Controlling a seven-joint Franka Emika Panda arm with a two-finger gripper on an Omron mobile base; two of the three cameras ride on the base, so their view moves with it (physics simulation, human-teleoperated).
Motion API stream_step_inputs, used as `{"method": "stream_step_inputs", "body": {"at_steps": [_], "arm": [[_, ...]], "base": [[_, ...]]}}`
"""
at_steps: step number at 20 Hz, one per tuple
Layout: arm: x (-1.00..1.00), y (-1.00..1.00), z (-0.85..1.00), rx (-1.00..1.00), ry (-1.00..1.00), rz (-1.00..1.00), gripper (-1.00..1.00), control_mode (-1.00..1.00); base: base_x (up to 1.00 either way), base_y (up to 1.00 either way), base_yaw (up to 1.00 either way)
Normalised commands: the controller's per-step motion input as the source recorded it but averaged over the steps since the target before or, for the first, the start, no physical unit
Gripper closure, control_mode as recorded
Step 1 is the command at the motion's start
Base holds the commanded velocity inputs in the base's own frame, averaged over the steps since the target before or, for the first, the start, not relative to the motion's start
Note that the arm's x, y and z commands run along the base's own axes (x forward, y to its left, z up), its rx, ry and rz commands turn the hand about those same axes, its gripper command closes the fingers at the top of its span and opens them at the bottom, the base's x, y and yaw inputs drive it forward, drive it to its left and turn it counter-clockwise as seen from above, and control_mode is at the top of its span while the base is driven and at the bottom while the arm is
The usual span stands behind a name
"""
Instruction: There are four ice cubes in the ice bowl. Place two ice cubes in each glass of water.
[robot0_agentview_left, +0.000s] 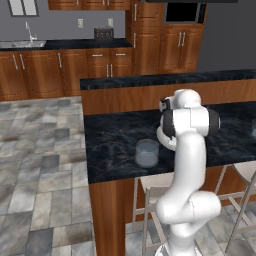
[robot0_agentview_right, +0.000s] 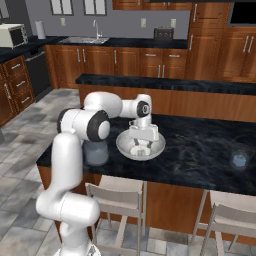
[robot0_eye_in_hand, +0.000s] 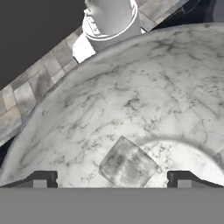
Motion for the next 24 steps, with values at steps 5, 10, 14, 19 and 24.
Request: {"method": "stream_step_inputs", "body": {"at_steps": [5, 10, 14, 19, 24], "arm": [[0.23, 0.00, -0.31, 0.00, 0.08, -0.17, -1.00, -1.00], [-0.08, 0.00, -0.21, 0.00, 0.00, -0.19, -1.00, -1.00], [-0.02, 0.00, -0.21, 0.00, 0.00, -0.16, -1.00, -1.00], [0.00, 0.06, -0.24, 0.00, 0.00, -0.06, -1.00, -1.00], [-0.16, 0.04, -0.05, 0.00, -0.01, -0.02, -1.00, -1.00]], "base": [[0.00, 0.00, 0.00], [0.00, 0.00, 0.00], [0.00, 0.00, 0.00], [0.00, 0.00, 0.00], [0.00, 0.00, 0.00]]}}
